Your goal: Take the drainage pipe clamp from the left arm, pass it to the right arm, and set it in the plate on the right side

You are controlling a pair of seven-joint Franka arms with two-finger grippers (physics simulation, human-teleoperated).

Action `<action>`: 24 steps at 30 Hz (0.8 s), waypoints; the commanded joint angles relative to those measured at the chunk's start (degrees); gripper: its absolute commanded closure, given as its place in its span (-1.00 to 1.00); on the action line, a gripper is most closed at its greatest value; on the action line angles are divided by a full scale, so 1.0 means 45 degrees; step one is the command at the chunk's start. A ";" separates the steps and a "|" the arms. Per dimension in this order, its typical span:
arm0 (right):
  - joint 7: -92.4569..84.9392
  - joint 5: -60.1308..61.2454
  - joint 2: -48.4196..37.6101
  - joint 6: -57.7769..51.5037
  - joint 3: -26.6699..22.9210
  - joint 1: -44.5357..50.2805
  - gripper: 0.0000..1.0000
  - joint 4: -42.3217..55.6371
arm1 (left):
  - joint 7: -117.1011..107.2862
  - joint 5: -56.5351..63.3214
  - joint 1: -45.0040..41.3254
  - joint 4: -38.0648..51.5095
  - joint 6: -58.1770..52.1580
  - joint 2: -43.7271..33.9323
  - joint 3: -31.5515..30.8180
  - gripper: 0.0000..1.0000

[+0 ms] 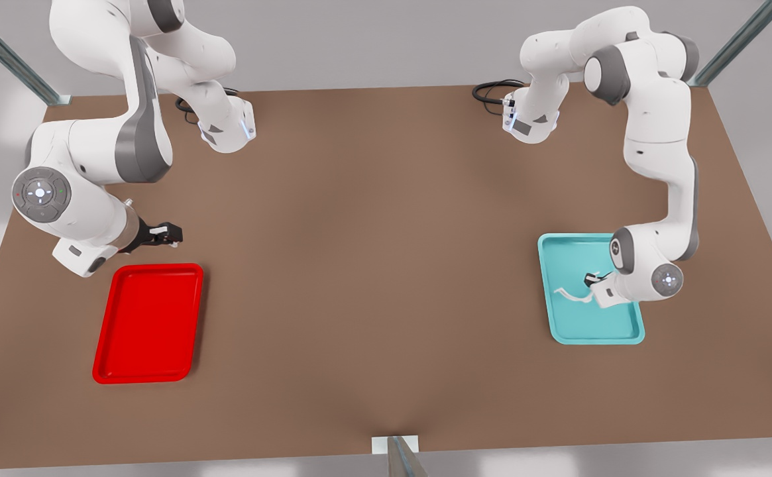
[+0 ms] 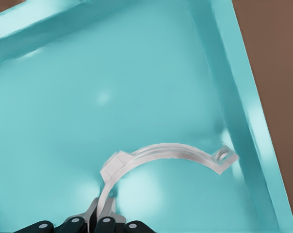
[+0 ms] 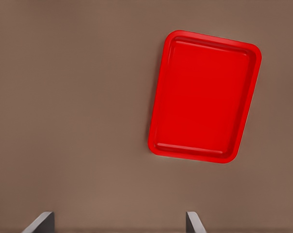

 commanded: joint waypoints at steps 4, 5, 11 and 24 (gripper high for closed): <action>0.0009 -0.0022 0.0005 -0.0004 0.0002 -0.0017 -1.00 0.0008 | -0.1812 -0.0032 -0.0979 0.0356 -0.1040 -0.1082 0.0056 0.57; -0.0010 -0.0022 0.0025 -0.0004 0.0002 -0.0017 -1.00 0.0008 | -0.2319 -0.0051 -0.1057 0.0376 -0.1060 -0.1062 -0.0061 0.57; -0.0030 0.0075 0.2309 0.0094 0.0002 0.1818 -1.00 0.1317 | -1.0951 -0.0051 -0.3224 0.3207 -0.3345 -0.0379 -0.2854 0.57; -0.0752 0.1677 0.4184 0.7652 0.1545 0.3440 -1.00 -0.0031 | -2.1833 0.0496 -0.7307 0.9164 -0.4751 0.2903 -0.3694 0.57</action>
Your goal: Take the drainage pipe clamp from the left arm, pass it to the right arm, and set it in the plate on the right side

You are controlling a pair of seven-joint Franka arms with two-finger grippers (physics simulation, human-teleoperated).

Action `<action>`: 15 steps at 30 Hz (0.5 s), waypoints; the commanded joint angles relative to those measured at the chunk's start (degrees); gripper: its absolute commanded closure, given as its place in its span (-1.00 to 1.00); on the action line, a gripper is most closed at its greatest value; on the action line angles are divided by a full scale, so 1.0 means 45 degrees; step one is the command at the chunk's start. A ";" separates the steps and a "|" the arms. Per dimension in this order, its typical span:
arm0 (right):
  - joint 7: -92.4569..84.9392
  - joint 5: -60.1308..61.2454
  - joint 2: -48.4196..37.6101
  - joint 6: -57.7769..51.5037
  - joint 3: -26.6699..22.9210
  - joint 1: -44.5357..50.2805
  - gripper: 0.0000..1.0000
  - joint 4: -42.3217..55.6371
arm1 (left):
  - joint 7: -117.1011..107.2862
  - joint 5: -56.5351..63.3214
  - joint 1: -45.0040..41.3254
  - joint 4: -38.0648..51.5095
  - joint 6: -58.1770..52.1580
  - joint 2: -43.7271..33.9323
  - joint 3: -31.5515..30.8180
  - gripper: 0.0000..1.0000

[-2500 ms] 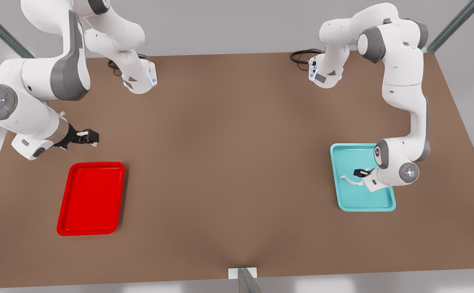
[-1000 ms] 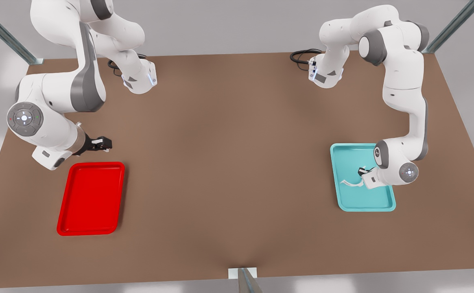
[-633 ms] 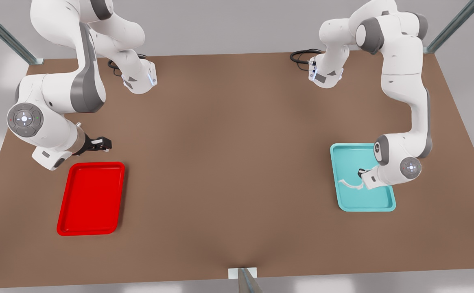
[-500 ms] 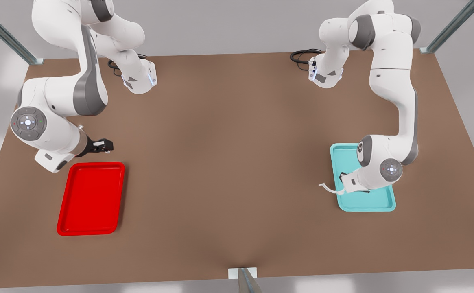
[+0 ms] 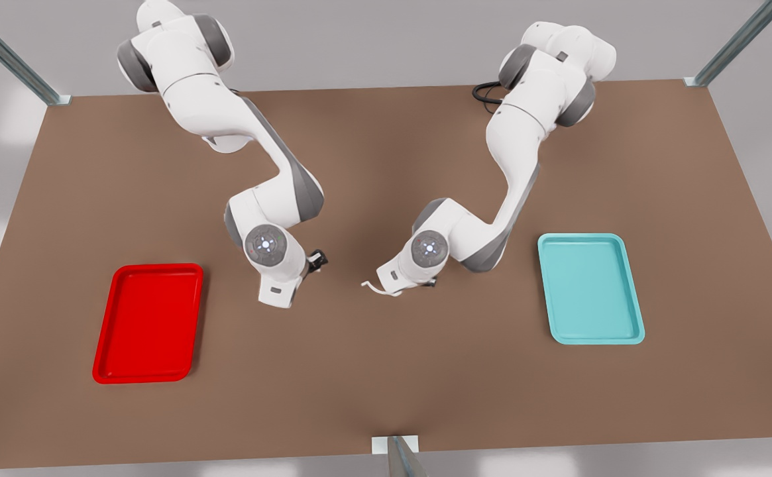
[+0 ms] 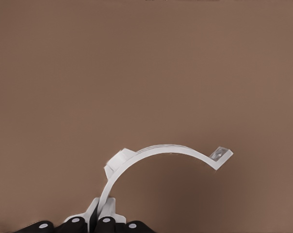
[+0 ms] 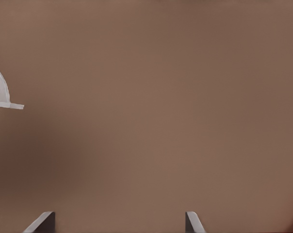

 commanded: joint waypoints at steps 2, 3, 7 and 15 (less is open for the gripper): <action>-0.0567 0.0157 0.0274 0.2809 0.0382 0.0054 -1.00 -0.0020 | -1.0416 0.0221 -0.0451 0.0338 -0.0102 0.0086 0.0028 0.57; -0.0586 0.0138 0.0352 0.2965 0.0460 0.0054 -1.00 -0.0040 | -1.0416 0.0201 -0.0529 0.0592 -0.0102 0.0281 0.0009 0.57; -0.1309 0.0177 0.0528 0.3220 0.0617 0.0093 -1.00 -0.0059 | -1.0416 0.0162 -0.0744 0.0944 0.0171 0.0633 0.0009 0.57; -0.1661 0.0177 0.0177 0.2985 0.0597 -0.0043 -1.00 -0.0235 | -0.5634 0.0142 -0.0724 0.0944 -0.0063 0.0516 -0.0128 0.57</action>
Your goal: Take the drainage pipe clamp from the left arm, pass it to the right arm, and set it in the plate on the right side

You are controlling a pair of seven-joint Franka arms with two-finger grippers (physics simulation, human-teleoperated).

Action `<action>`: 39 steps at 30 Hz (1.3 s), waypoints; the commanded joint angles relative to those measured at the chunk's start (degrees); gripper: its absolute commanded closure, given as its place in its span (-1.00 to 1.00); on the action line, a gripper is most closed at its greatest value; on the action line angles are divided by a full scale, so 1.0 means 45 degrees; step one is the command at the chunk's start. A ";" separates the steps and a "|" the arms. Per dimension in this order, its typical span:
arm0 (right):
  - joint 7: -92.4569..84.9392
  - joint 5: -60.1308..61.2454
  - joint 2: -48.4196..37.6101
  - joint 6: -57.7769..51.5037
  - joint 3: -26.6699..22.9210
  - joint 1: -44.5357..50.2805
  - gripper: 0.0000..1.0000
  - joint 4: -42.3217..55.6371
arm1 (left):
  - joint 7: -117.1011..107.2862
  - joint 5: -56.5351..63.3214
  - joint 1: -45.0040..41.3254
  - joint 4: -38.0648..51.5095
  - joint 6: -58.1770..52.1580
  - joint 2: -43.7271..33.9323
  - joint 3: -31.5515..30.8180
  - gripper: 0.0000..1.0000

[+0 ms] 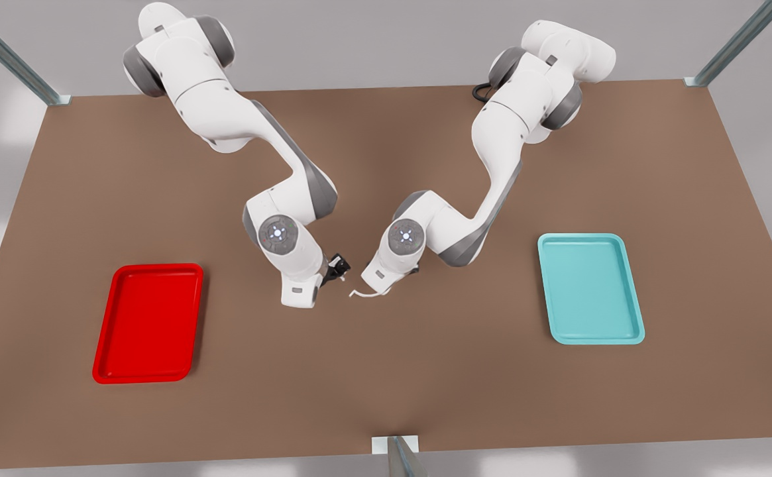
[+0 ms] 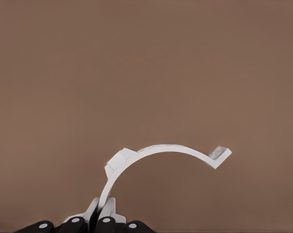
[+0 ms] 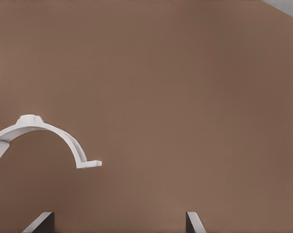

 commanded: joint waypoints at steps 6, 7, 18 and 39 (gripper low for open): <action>-0.1887 -0.0120 -0.0325 -0.0096 -0.0019 -0.0351 -1.00 -0.0211 | 0.4804 0.0004 -0.0035 0.0006 -0.0328 -0.0068 -0.0063 0.57; -0.2434 -0.0120 -0.0540 -0.0272 -0.0019 -0.0509 -1.00 -0.0387 | 0.4825 0.0004 -0.0035 0.0026 -0.0289 -0.0068 -0.0044 0.57; -0.8998 -0.0217 0.0260 0.1856 0.0020 -0.0294 -1.00 -0.0426 | 0.3731 -0.0074 -0.0171 0.0182 0.0317 0.0049 -0.0044 0.57; -0.9623 -0.0120 0.0533 0.2520 0.0567 0.0097 -1.00 -0.1110 | 0.4844 -0.0036 -0.0288 0.0182 -0.0054 0.0049 -0.0044 0.57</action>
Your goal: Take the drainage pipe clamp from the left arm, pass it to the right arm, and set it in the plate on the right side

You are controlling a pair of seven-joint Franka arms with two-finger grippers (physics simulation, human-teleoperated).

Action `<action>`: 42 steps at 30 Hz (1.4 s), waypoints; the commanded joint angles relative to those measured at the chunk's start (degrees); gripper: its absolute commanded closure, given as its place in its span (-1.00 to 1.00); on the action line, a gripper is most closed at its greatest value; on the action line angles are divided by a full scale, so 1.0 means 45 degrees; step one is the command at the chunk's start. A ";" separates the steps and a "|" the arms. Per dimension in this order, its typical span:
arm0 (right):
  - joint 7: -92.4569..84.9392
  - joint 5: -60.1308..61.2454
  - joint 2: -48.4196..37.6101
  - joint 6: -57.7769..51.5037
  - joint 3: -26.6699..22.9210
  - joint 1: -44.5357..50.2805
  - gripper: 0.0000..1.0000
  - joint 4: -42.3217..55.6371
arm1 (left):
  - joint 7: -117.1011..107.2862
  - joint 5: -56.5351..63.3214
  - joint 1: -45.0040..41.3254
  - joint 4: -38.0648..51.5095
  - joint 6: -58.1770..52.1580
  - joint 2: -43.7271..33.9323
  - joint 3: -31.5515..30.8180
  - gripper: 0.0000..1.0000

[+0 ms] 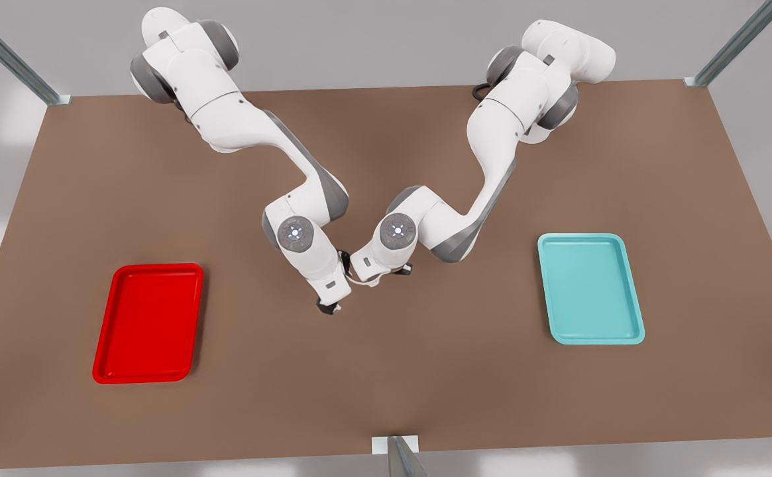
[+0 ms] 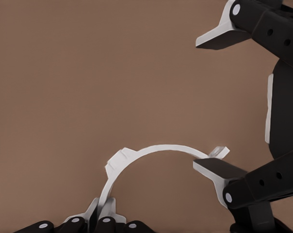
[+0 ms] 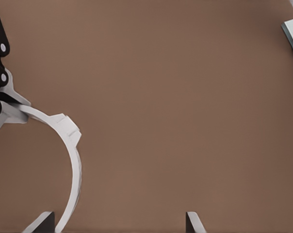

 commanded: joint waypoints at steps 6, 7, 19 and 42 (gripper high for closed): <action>-0.1866 -0.0038 0.0429 0.0458 0.0001 0.0203 -1.00 0.0026 | 0.0445 -0.0037 -0.0063 0.0023 0.0249 -0.0042 0.0035 0.57; -0.1866 -0.0038 0.0449 0.0458 0.0001 0.0203 -1.00 0.0045 | 0.0367 -0.0037 -0.0063 0.0023 0.0268 -0.0042 0.0016 0.57; -0.1866 -0.0096 0.0781 0.0634 0.0001 0.0242 -0.18 0.0162 | -0.0121 -0.0037 -0.0063 0.0023 0.0542 -0.0061 0.0035 0.57; -0.1749 -0.0038 0.0411 0.0439 -0.0525 -0.0363 0.57 0.0534 | 0.0540 -0.0077 0.6516 0.0004 -0.8226 -0.4083 -0.0063 -1.00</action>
